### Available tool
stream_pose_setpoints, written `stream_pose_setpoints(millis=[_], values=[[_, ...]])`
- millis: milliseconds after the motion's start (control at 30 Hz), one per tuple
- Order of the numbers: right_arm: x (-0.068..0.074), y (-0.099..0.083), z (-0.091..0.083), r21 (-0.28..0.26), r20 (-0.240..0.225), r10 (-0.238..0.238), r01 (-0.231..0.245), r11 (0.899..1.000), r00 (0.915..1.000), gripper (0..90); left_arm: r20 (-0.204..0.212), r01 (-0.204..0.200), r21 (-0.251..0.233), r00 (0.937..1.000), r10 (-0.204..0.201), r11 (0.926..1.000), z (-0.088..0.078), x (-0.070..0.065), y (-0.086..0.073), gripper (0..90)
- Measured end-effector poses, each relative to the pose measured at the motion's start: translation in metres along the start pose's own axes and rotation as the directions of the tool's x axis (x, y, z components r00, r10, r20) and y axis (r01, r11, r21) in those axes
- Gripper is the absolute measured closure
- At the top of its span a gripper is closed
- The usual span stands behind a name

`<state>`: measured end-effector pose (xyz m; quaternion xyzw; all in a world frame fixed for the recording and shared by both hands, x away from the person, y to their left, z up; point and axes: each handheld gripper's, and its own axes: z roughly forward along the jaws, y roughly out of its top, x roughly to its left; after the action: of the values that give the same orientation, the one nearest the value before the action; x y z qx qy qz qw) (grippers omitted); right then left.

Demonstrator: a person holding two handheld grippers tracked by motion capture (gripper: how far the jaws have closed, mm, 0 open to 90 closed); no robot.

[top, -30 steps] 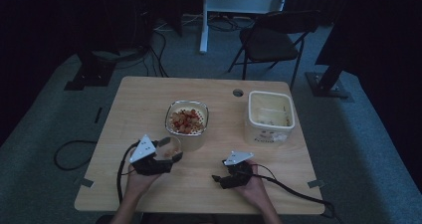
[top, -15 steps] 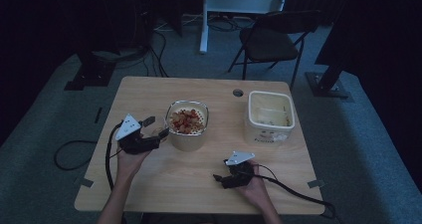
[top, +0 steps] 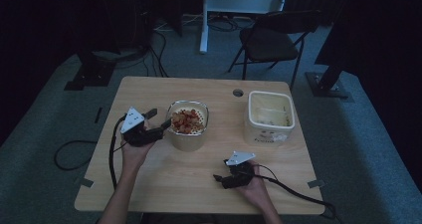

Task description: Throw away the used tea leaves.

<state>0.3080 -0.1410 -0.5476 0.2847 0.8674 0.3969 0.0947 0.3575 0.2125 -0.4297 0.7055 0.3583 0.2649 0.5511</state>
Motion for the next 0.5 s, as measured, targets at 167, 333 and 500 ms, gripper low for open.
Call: stream_pose_setpoints(millis=[167, 333, 500], values=[[0.0, 0.0, -0.001, 0.012, 0.017, -0.016, 0.016, 1.0, 0.9997, 27.0, -0.013, -0.017, 0.025, 0.9998, 0.017, 0.9995, 0.003, 0.009, 0.012, 32.0], [-0.006, -0.004, -0.006, 0.023, 0.07, -0.022, 0.02, 1.0, 0.9973, 26.9, -0.011, -0.017, 0.044, 0.9998, 0.018, 0.9989, 0.009, 0.019, 0.023, 32.2], [-0.017, -0.01, -0.012, 0.018, 0.11, 0.012, -0.014, 1.0, 0.9938, 26.6, -0.018, -0.026, 0.068, 0.9995, 0.027, 0.9974, 0.016, 0.03, 0.03, 32.3]])
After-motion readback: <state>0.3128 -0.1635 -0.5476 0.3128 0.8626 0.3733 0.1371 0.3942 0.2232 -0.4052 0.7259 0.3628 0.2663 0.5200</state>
